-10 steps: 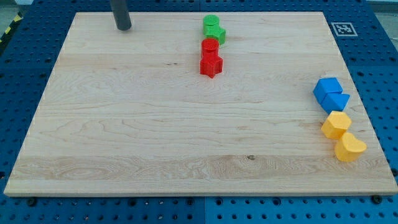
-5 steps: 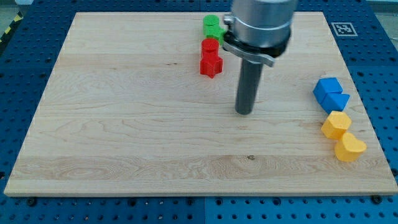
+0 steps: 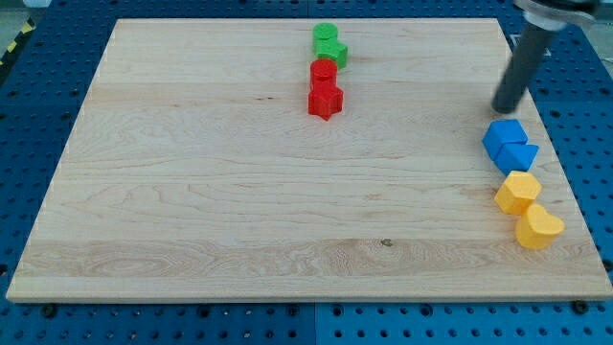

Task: Slide the blue cube closer to the red star

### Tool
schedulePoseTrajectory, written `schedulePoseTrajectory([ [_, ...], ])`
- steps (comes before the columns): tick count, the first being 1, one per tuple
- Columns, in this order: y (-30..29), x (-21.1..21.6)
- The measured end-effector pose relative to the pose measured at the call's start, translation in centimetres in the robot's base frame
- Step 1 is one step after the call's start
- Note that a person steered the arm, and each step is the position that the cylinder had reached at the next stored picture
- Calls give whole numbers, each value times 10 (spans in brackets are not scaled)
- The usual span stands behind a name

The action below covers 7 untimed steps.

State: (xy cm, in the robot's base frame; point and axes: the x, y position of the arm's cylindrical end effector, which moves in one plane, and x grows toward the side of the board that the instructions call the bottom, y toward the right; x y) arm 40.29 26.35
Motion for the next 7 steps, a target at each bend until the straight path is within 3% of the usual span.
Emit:
schedulePoseTrajectory([
  [1,0,39],
  [4,-5,46],
  [7,-103,47],
])
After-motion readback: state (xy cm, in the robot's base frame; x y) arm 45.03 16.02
